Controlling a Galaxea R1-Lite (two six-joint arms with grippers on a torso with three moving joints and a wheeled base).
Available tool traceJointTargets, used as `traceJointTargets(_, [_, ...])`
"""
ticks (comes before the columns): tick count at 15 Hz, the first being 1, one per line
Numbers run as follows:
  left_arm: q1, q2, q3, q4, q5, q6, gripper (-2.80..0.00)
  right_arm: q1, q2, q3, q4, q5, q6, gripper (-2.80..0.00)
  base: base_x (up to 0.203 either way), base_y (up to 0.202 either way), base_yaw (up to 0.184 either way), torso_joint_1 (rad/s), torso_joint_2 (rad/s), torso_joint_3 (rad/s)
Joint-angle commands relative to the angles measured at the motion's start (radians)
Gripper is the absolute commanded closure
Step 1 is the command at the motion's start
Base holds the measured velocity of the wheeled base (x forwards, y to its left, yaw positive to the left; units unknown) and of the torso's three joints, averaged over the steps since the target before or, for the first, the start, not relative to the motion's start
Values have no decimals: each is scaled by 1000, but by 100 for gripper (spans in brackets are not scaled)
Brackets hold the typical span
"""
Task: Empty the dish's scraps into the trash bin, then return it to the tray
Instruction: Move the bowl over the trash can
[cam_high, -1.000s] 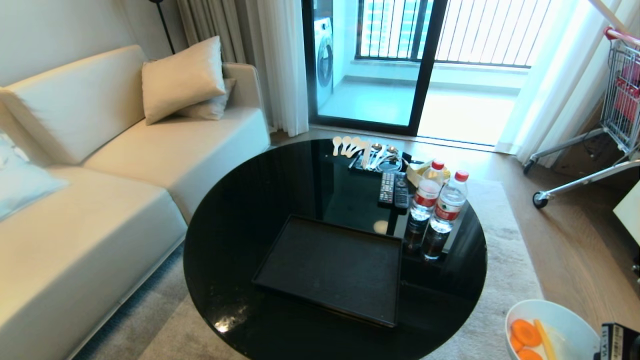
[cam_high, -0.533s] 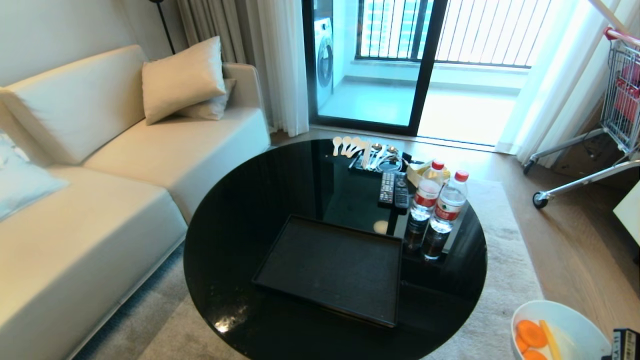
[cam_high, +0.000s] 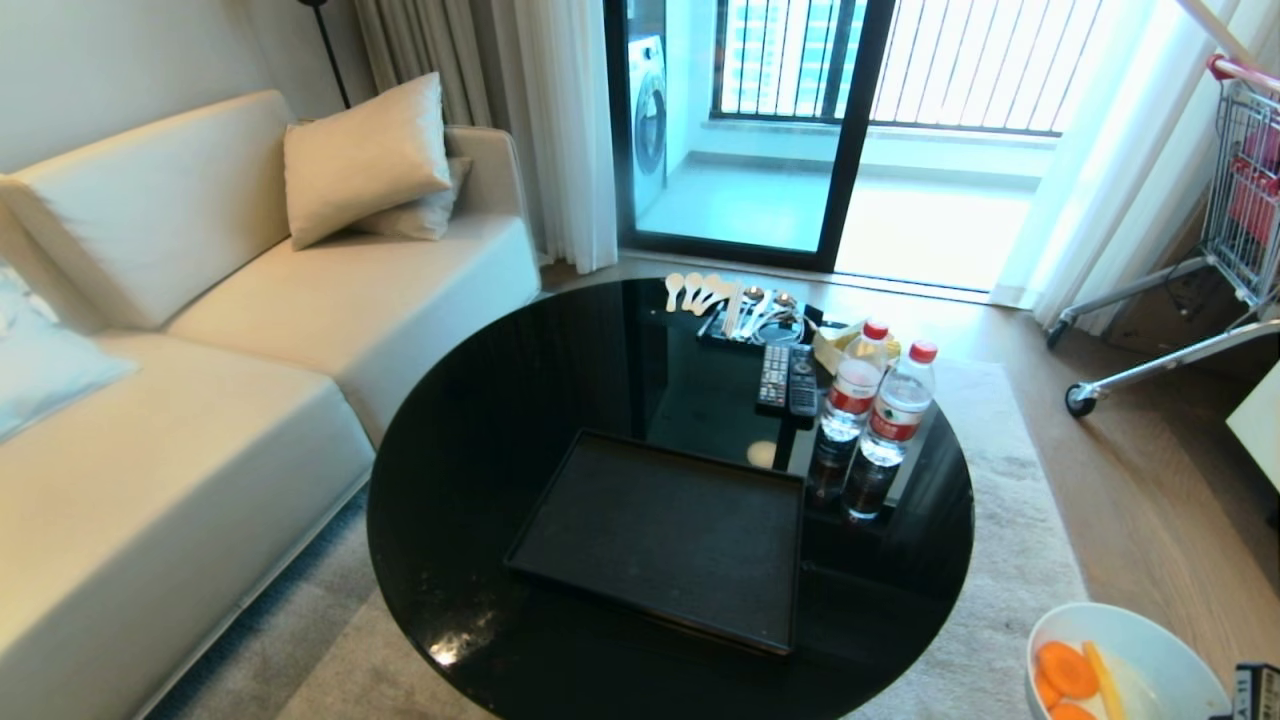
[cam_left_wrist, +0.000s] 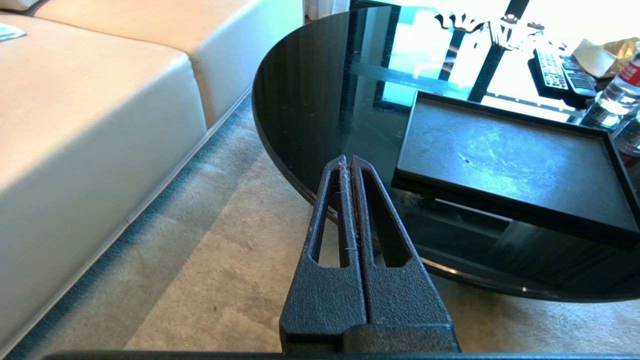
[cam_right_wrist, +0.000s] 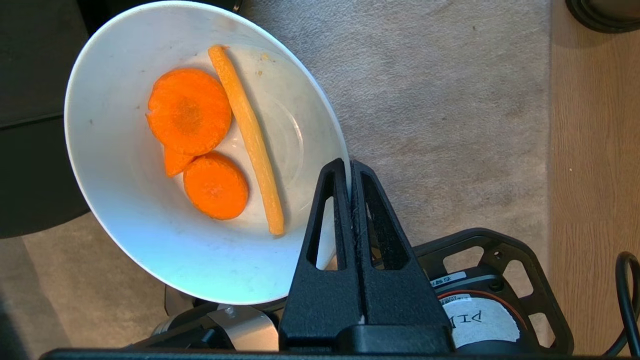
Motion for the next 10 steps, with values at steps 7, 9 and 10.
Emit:
traceJointTargets(7, [0, 0, 0, 0, 0, -1, 0, 38, 18, 7, -2, 2, 10, 0, -90, 0, 0, 0, 1, 2])
traceJointTargets(9, [0, 0, 0, 0, 0, -1, 0, 43, 30, 6, -8, 2, 10, 0, -186, 0, 1, 2, 1, 7])
traceJointTargets(10, [0, 0, 0, 0, 0, -1, 0, 45, 33, 6, -9, 2, 10, 0, -189, 0, 2, -1, 2, 2])
